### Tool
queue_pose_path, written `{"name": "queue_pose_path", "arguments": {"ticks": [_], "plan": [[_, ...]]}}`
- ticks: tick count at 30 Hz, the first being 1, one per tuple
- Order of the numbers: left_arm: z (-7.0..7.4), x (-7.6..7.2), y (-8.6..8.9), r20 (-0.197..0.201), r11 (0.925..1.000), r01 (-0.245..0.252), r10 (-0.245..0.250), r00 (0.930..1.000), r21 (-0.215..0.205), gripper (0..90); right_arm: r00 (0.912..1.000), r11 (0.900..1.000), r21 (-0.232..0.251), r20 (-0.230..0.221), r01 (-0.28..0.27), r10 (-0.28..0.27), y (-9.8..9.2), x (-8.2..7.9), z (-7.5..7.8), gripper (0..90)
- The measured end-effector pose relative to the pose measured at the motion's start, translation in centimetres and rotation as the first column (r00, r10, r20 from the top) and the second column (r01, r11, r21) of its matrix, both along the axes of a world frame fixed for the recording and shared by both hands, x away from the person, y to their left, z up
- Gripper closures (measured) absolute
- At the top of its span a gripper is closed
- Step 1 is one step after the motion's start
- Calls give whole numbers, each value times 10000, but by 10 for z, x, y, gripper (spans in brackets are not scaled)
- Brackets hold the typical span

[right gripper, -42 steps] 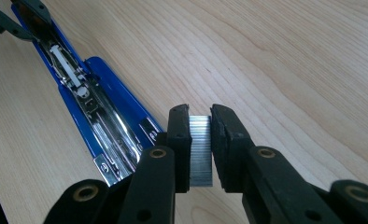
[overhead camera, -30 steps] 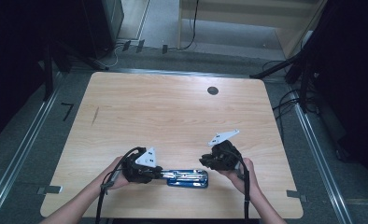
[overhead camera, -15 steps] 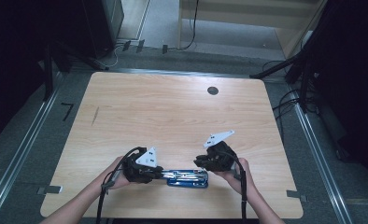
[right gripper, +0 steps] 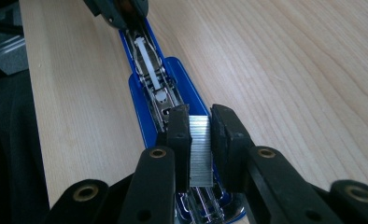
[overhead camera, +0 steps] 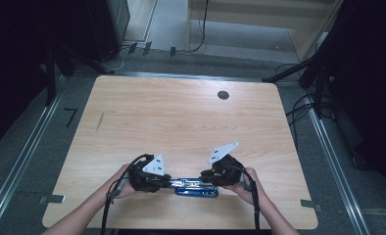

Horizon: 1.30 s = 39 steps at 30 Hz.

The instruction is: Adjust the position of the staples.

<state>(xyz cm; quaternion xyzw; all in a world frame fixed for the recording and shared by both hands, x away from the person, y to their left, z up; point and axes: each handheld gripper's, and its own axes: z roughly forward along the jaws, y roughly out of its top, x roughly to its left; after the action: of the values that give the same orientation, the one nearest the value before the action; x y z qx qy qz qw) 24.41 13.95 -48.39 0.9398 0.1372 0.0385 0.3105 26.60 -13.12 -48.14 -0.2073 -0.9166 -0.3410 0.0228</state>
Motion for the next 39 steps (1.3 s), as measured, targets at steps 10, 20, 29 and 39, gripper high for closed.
{"name": "queue_pose_path", "arguments": {"ticks": [10,20,29,39], "plan": [[0,0,0,-9,10000,-2,2,10000,9,754,9964,9968,-83,275,-794,796,4,-2,-4,794],[0,0,0,-37,10000,-67,67,10000,-40,755,9904,9915,-209,478,-1285,1294,7,0,-8,793],[-1,-1,1,-45,9999,-127,126,9999,-95,755,9789,9811,-177,654,-1928,1936,7,2,-9,793],[-1,-1,1,-62,9998,-165,165,9998,-124,755,9666,9704,-110,866,-2411,2411,6,4,-10,793]]}}
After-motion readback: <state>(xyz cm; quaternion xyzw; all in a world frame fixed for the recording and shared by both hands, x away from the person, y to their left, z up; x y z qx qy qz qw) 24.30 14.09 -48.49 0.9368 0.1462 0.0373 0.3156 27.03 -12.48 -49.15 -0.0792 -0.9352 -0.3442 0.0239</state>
